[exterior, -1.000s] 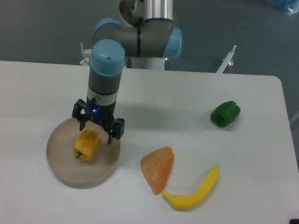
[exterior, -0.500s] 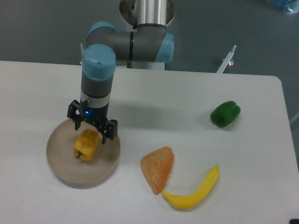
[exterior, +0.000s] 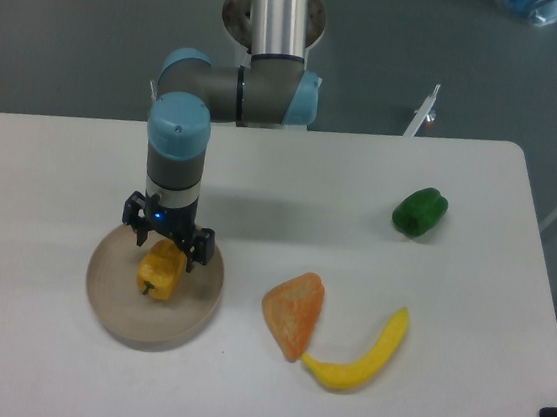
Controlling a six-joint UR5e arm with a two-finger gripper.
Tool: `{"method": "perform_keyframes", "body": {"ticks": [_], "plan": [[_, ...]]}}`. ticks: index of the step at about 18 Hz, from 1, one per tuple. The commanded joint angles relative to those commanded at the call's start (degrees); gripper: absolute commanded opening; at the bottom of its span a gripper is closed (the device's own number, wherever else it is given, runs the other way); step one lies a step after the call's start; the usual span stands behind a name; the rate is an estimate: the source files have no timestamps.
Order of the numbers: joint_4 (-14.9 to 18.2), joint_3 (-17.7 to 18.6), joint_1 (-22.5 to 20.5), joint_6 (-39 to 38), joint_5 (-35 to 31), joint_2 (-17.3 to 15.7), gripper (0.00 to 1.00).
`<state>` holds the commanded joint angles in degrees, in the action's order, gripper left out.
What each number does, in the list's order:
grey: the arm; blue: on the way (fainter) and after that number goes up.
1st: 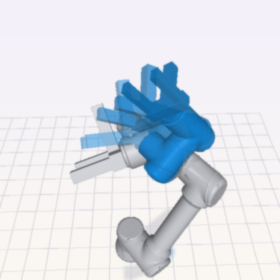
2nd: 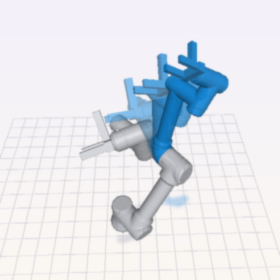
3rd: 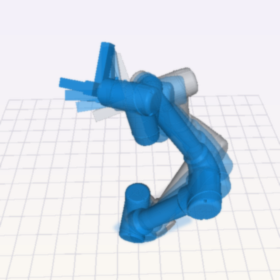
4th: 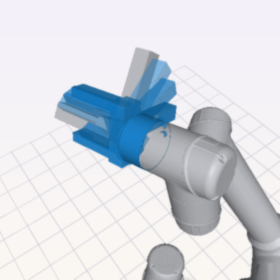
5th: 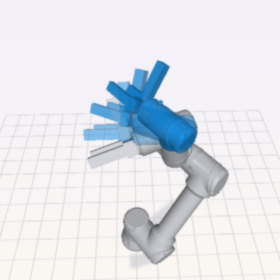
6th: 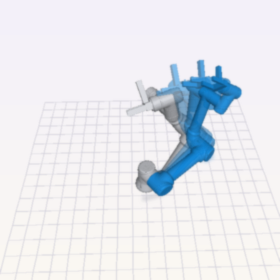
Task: Pick up the yellow pepper from the plate
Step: 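Lower the gripper onto the yellow pepper and close on it, then lift the yellow pepper off the plate with the gripper, then carry the held yellow pepper away from the plate past the banana toy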
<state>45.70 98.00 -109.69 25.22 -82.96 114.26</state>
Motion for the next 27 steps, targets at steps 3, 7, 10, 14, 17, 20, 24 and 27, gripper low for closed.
{"method": "perform_keyframes", "body": {"ticks": [3,7,10,14,17,20,24,27], "plan": [[0.0,-0.4,0.6,0.2,-0.5,0.2,0.62],[0.0,-0.4,0.7,0.4,-0.5,0.1,0.49],[-0.1,-0.6,0.7,0.5,-0.5,0.1,0.48],[-0.1,-2.5,0.5,1.1,-1.0,-0.5,0.48],[0.3,-6.3,-0.4,3.1,-3.0,-0.9,0.48],[1.0,-9.4,-4.9,6.2,-3.0,-1.1,0.48],[2.1,-10.7,-13.0,18.2,-3.0,-2.9,0.48],[3.3,-10.6,-19.1,28.4,-2.9,-3.5,0.48]]}}
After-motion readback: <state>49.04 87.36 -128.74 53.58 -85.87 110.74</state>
